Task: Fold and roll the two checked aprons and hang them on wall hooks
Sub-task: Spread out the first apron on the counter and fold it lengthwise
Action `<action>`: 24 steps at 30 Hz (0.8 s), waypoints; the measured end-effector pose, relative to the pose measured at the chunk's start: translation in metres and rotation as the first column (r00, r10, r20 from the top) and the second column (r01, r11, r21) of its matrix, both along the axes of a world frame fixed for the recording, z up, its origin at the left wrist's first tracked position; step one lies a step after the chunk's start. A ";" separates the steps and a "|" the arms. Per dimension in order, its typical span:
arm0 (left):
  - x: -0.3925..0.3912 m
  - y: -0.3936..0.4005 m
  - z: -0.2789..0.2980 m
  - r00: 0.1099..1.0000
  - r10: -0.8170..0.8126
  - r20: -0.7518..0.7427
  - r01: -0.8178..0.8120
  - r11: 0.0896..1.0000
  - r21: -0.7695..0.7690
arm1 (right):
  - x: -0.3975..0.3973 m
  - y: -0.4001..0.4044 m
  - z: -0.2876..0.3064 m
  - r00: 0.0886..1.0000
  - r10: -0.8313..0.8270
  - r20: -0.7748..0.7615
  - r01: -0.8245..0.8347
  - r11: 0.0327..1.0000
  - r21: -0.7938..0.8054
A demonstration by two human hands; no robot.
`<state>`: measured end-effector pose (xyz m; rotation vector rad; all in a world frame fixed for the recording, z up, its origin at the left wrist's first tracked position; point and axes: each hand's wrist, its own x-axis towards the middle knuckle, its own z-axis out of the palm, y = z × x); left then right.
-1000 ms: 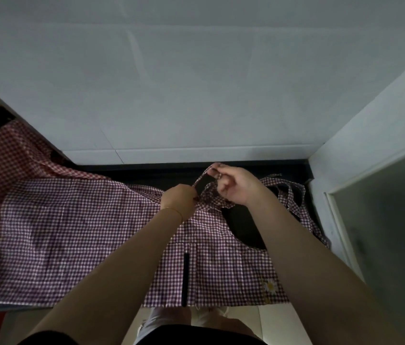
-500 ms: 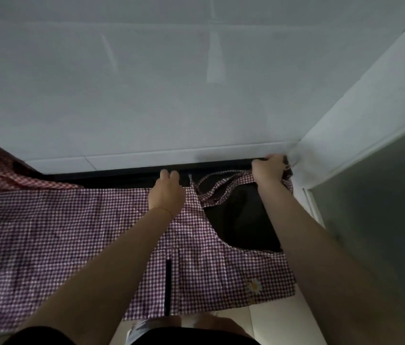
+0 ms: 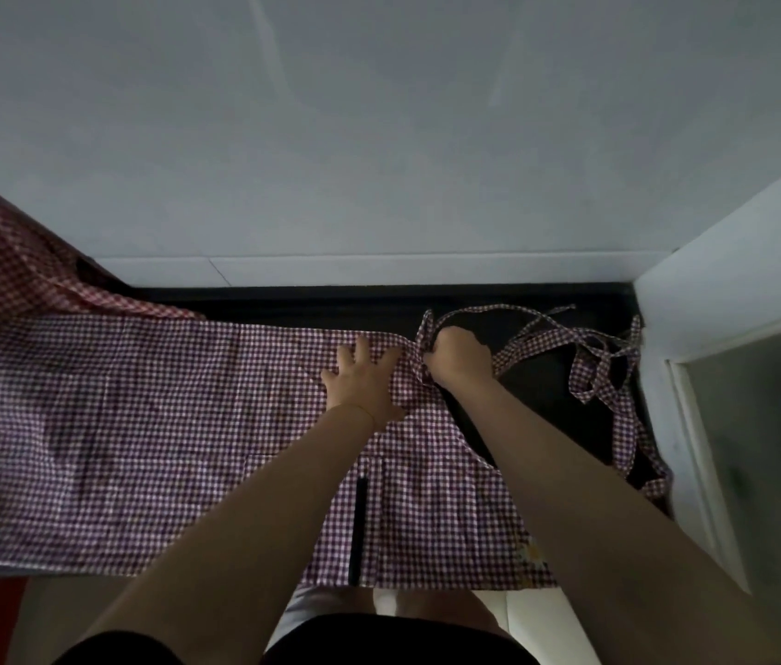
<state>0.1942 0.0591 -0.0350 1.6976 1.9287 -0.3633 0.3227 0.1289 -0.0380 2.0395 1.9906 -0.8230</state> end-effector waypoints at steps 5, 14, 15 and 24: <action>0.003 0.005 0.001 1.000 0.005 0.000 -0.005 0.998 -0.068 | 0.016 0.012 0.020 0.995 -0.089 -0.054 0.091 0.995 0.030; 0.016 0.015 0.002 0.999 -0.001 -0.044 -0.006 0.989 -0.151 | 0.100 0.067 0.055 0.587 -0.741 -0.327 0.756 0.646 -0.106; 0.016 0.015 0.001 0.999 0.003 -0.045 -0.009 0.988 -0.153 | 0.105 0.074 0.056 0.574 -0.732 -0.367 0.778 0.628 -0.035; 0.019 0.015 0.001 1.000 0.022 0.010 -0.021 0.993 -0.115 | 0.069 -0.007 0.042 0.981 0.056 -0.188 0.024 0.918 0.395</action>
